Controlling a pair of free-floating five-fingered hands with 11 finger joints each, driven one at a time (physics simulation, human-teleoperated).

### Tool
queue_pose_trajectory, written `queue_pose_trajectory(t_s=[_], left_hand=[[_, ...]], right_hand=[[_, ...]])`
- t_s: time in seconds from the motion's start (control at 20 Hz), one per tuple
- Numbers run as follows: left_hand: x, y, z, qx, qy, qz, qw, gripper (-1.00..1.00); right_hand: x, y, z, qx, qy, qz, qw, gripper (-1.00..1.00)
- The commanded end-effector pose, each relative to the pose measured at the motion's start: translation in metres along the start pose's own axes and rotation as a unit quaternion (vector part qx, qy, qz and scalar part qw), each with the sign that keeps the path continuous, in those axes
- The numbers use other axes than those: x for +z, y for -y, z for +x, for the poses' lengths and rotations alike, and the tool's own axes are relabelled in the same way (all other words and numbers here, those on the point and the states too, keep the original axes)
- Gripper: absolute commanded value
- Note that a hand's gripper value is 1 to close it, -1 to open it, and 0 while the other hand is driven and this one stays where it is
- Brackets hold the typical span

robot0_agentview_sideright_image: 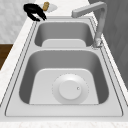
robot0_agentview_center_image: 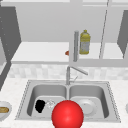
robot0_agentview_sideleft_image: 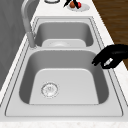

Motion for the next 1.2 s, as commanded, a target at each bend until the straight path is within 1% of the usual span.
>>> queue_pose_trajectory(t_s=[0.0,0.1,0.15,0.25,0.35,0.45,0.55,0.7,0.8,0.95,1.0,1.1,1.15], left_hand=[[0.000,0.000,0.000,0.000,0.000,0.000,1.0000,0.00],[0.000,0.000,0.000,0.000,0.000,0.000,1.0000,0.00],[0.000,0.000,0.000,0.000,0.000,0.000,1.0000,0.00],[0.000,0.000,0.000,0.000,0.000,0.000,1.0000,0.00],[0.000,0.000,0.000,0.000,0.000,0.000,1.0000,0.00],[0.000,0.000,0.000,0.000,0.000,0.000,1.0000,0.00],[0.000,0.000,0.000,0.000,0.000,0.000,1.0000,0.00],[0.000,0.000,0.000,0.000,0.000,0.000,1.0000,0.00],[0.000,0.000,0.000,0.000,0.000,0.000,1.0000,0.00],[0.000,0.000,0.000,0.000,0.000,0.000,1.0000,0.00],[0.000,0.000,0.000,0.000,0.000,0.000,1.0000,0.00],[0.000,0.000,0.000,0.000,0.000,0.000,1.0000,0.00],[0.000,0.000,0.000,0.000,0.000,0.000,1.0000,0.00]], right_hand=[[-0.021,-0.006,0.009,0.019,-0.013,0.027,0.9994,-1.00],[-0.018,-0.007,0.009,0.023,-0.020,0.026,0.9992,-1.00],[-0.017,-0.008,0.009,0.023,-0.023,0.025,0.9992,1.00],[-0.013,0.000,0.010,0.042,-0.026,0.007,0.9987,1.00],[-0.013,0.010,0.011,0.046,-0.031,0.010,0.9984,1.00],[-0.014,0.012,0.012,0.037,-0.034,-0.019,0.9985,1.00],[-0.018,0.016,0.013,0.027,-0.038,-0.046,0.9978,1.00],[-0.021,0.021,0.013,0.020,-0.047,-0.070,0.9962,1.00],[-0.020,0.024,0.012,0.014,-0.049,-0.075,0.9959,1.00],[-0.021,0.025,0.013,0.017,-0.046,-0.081,0.9955,1.00],[-0.022,0.024,0.013,0.024,-0.045,-0.074,0.9960,1.00],[-0.024,0.030,0.015,0.023,-0.045,-0.075,0.9959,1.00],[-0.025,0.038,0.014,0.024,-0.044,-0.070,0.9962,1.00]])
